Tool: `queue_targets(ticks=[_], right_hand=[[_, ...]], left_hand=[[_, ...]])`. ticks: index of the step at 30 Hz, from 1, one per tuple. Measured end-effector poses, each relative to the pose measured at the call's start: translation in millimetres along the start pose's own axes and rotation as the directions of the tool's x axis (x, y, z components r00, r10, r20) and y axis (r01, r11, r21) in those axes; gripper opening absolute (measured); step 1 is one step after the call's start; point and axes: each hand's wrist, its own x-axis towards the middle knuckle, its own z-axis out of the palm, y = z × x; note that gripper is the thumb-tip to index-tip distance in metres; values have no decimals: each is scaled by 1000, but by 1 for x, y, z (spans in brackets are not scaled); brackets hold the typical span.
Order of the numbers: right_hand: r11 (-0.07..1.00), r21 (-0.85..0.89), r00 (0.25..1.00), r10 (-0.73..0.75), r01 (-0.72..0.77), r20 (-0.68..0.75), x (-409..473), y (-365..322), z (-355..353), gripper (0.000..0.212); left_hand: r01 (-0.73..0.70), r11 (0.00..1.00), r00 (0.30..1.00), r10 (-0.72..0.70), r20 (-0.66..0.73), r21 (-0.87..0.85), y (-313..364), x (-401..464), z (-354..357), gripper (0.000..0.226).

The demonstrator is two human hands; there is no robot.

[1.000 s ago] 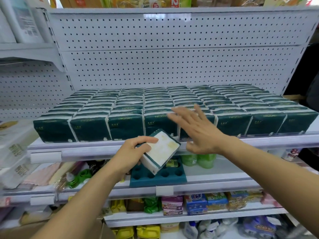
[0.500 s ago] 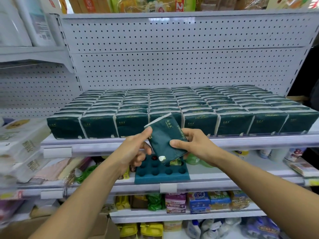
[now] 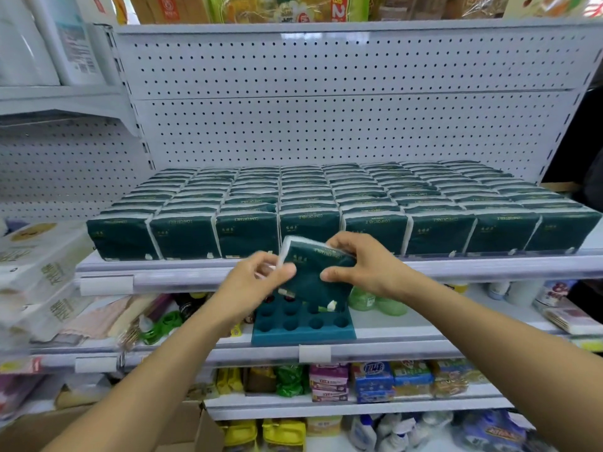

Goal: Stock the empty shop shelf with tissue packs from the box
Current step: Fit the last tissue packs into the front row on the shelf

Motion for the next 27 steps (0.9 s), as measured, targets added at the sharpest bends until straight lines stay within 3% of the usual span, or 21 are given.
queue_targets(ticks=[4, 8, 13, 16, 19, 24, 27], right_hand=[[891, -449, 992, -108, 64, -72, 22, -19, -16, 44], [742, -665, 992, -127, 86, -12, 52, -26, -19, 54], [609, -789, 985, -169, 79, -31, 72, -19, -12, 50], [579, -811, 968, -237, 79, -75, 75, -8, -6, 47], [506, -858, 926, -359, 90, -114, 73, 3, -2, 50], [348, -934, 942, -334, 85, -39, 68, 17, -2, 91], [313, -949, 960, -275, 38, -52, 71, 18, -1, 95]], left_hand=[[-198, 944, 905, 280, -321, 265, 9, 18, -16, 43], [-397, 719, 810, 567, -151, 571, 10, 36, -20, 50], [-447, 516, 787, 615, 47, 730, 6, 61, -23, 70], [-395, 431, 795, 603, 67, 812, -1, 76, -19, 85], [-363, 324, 758, 647, 76, 874, -6, 84, -13, 88], [-350, 283, 725, 686, 67, 893, -13, 90, -8, 85], [-353, 273, 717, 693, 71, 895, -12, 96, -10, 86]])
